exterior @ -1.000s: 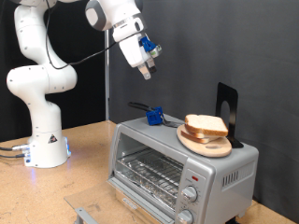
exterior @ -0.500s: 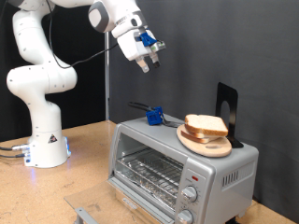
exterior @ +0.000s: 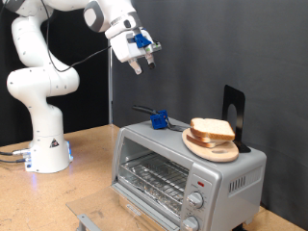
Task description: Make a piece of toast with the oven
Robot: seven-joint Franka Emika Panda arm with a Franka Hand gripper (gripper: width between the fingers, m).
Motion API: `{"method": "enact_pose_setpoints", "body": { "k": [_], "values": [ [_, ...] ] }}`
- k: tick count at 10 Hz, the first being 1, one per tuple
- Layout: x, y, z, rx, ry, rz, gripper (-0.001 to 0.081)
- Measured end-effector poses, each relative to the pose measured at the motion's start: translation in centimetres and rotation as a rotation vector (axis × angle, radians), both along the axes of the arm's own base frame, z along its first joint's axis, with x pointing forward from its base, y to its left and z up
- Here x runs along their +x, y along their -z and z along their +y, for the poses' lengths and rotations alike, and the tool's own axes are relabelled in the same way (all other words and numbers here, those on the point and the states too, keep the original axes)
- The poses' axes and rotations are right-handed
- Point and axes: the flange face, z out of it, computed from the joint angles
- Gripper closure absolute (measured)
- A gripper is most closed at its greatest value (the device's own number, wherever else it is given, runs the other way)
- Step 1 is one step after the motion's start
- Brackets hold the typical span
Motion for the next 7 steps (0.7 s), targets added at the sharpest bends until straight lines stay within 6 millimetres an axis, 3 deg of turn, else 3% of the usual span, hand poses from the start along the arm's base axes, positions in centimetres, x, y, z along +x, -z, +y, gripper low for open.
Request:
{"method": "enact_pose_setpoints", "body": {
  "k": [3, 7],
  "values": [
    [0.0, 1.1, 0.1, 0.004, -0.028, 0.083, -0.0002],
    [2.1, 2.7, -0.5, 0.024, -0.03, 0.135, -0.0002]
  ]
}}
